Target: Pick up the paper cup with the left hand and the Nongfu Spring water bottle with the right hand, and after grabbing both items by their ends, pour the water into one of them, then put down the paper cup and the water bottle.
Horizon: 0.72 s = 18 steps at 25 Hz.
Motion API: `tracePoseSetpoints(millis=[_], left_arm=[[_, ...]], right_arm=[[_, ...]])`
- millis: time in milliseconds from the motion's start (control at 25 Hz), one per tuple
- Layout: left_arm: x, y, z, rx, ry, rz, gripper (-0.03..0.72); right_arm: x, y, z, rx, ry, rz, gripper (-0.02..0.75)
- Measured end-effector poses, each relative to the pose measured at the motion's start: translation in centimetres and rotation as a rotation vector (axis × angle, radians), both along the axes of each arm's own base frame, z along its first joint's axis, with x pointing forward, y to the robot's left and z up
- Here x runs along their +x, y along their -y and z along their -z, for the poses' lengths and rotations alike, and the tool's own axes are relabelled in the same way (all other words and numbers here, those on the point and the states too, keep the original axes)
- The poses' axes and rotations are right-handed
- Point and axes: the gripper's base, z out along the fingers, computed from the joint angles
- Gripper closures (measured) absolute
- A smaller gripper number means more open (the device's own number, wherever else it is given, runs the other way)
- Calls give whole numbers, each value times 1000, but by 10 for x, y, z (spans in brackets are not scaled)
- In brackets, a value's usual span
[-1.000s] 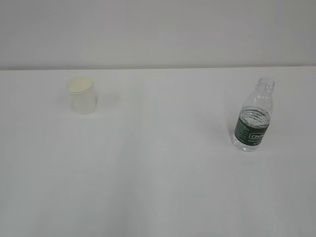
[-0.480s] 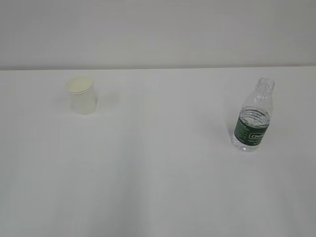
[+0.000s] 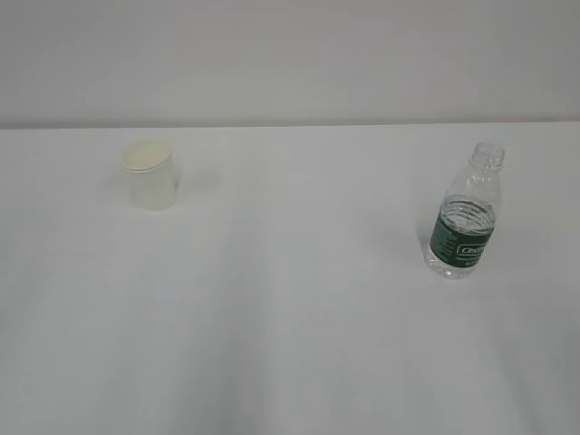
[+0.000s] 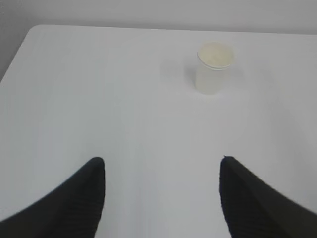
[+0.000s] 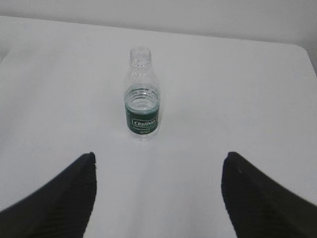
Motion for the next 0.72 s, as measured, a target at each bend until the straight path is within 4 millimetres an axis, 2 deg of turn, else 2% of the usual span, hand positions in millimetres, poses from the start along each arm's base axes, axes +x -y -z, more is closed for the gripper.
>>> tracePoseSetpoints(millis=[520,720], left_arm=[[29,0,0,5,40,-1,168],[39,0,10,20,53,0,168]], right_arm=[[36,-5,-7,-25,92,-30,150],[53,-8,-5,-40,93,-41,150]])
